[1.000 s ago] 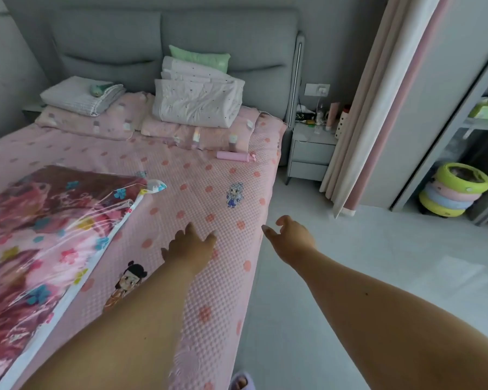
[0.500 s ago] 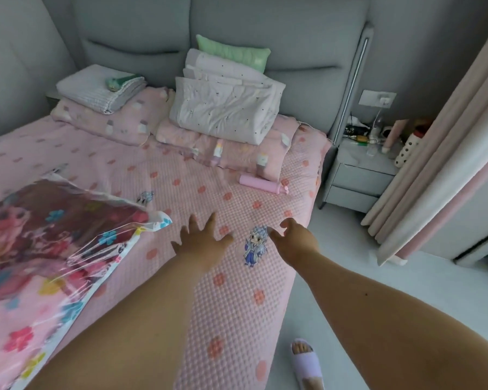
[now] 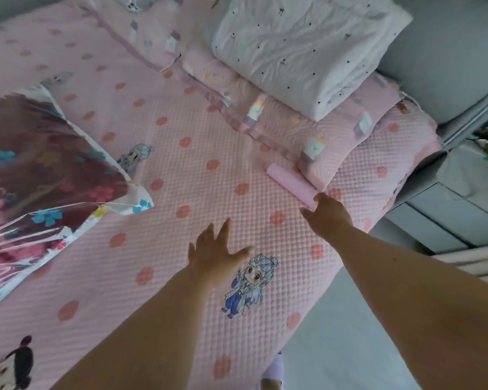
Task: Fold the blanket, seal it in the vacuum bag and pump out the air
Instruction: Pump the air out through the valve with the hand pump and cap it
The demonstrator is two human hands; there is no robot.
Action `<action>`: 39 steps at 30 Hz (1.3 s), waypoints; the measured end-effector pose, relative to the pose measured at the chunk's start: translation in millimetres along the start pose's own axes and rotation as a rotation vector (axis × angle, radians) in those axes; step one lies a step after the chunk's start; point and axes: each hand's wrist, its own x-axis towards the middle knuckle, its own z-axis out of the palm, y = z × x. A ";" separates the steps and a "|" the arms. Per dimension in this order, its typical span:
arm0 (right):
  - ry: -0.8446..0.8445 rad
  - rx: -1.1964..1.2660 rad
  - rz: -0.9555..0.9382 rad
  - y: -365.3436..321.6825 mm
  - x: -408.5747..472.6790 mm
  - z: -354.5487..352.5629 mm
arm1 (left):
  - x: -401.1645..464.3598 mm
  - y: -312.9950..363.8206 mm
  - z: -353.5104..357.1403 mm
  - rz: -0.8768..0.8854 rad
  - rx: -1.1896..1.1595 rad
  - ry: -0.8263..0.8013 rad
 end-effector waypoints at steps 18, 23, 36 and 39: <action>-0.235 0.344 -0.226 -126.8 -62.1 101.0 | -42.1 -116.3 -4.4 -0.358 -0.721 0.297; -0.363 0.532 -0.533 -212.2 -204.5 114.1 | -135.9 -176.6 -34.3 -0.424 -1.229 0.498; -0.654 0.388 -1.100 -315.5 -611.7 172.3 | -534.9 -358.1 0.3 -0.406 -1.622 0.928; -0.675 0.360 -1.161 -332.7 -675.1 183.1 | -598.4 -392.9 12.3 -0.388 -1.663 1.002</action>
